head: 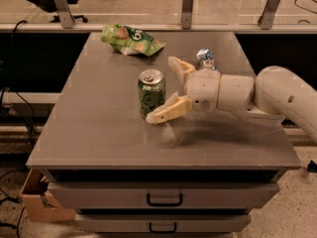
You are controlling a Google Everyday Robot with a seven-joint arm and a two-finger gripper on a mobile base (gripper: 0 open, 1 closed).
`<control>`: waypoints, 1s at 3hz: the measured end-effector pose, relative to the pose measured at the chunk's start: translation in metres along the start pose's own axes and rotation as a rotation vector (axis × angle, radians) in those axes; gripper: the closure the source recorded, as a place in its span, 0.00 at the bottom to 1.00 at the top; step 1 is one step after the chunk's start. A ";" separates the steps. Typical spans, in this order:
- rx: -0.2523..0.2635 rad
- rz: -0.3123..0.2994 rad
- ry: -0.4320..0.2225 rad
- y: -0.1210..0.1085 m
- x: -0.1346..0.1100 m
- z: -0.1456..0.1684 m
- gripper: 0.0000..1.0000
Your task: Place green can upright
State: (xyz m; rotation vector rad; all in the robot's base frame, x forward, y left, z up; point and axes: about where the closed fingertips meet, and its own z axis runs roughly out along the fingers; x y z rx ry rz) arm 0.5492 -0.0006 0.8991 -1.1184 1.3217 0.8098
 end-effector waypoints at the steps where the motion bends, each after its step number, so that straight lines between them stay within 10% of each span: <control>1: -0.003 -0.047 0.132 -0.011 -0.010 -0.036 0.00; 2: 0.008 -0.058 0.302 -0.016 -0.006 -0.080 0.00; 3: 0.011 -0.052 0.337 -0.017 0.000 -0.090 0.00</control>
Offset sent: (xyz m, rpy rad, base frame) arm -0.0246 -0.1530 0.0175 -0.5257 0.1029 -0.1214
